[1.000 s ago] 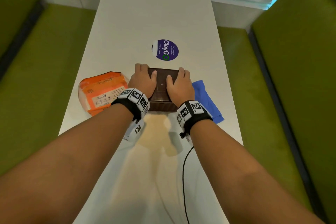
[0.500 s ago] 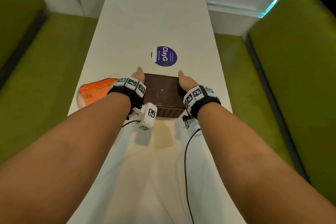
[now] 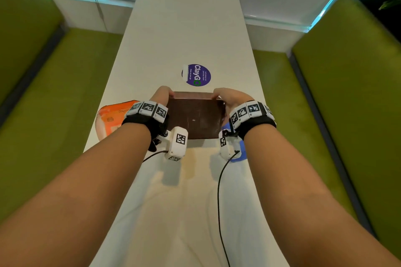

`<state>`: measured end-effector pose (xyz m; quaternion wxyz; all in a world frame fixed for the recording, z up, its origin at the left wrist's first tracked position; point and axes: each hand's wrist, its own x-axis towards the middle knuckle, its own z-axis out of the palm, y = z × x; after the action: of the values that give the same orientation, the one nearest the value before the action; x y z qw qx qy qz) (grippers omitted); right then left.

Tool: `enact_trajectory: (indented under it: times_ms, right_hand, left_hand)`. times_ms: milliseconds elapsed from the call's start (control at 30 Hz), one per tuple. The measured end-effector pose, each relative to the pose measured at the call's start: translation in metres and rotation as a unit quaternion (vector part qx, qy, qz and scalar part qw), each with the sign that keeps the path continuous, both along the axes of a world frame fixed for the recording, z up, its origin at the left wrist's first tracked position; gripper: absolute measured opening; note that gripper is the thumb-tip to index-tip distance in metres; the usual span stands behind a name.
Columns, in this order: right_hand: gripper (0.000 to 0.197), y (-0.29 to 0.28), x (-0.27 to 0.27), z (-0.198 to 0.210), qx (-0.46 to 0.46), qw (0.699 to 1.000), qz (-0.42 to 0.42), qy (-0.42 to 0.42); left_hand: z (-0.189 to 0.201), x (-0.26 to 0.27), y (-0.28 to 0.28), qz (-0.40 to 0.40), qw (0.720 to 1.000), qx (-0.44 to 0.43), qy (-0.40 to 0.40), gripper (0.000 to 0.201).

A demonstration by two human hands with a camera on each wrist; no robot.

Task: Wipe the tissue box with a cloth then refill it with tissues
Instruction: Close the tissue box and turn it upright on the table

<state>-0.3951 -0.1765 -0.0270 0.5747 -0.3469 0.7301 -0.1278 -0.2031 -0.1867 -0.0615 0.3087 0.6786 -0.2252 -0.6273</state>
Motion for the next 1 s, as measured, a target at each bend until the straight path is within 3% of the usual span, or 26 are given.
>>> enact_trajectory:
  times_ms: [67, 167, 200, 333, 367, 467, 567, 733, 1000]
  right_hand:
    - [0.009, 0.012, 0.004, 0.006, 0.0, 0.999, 0.031, -0.009]
    - [0.01, 0.022, -0.001, -0.001, -0.013, 0.996, 0.084, 0.006]
    - [0.015, 0.025, -0.003, -0.005, -0.027, 0.996, 0.082, -0.011]
    - [0.057, 0.045, -0.003, -0.018, -0.106, 0.984, -0.058, -0.135]
    - [0.054, 0.05, -0.003, -0.02, -0.105, 0.978, -0.083, -0.159]
    - [0.016, 0.066, 0.0, -0.022, -0.082, 0.964, -0.139, -0.212]
    - [0.025, 0.073, 0.005, -0.034, -0.086, 0.97, -0.144, -0.176]
    - [0.057, 0.092, 0.017, -0.06, -0.134, 0.965, -0.17, -0.148]
    - [0.05, 0.094, 0.026, -0.064, -0.168, 0.964, -0.164, -0.128]
  left_hand:
    - [-0.013, 0.006, 0.001, -0.043, 0.998, -0.033, -0.015, 0.018]
    - [-0.034, 0.012, 0.002, -0.015, 0.998, -0.045, 0.043, 0.084]
    - [-0.04, 0.011, 0.003, -0.018, 0.997, -0.061, 0.054, 0.092]
    - [-0.018, 0.001, 0.042, -0.004, 0.991, -0.124, 0.046, 0.076]
    - [-0.019, 0.001, 0.049, 0.001, 0.991, -0.126, 0.043, 0.075]
    - [-0.026, 0.003, 0.065, 0.026, 0.989, -0.135, 0.059, 0.08]
    - [-0.029, 0.001, 0.069, 0.04, 0.99, -0.119, 0.057, 0.046]
    - [-0.045, 0.004, 0.075, -0.016, 0.992, -0.123, 0.034, 0.055]
    - [-0.047, 0.001, 0.082, -0.087, 0.982, -0.148, -0.076, 0.05]
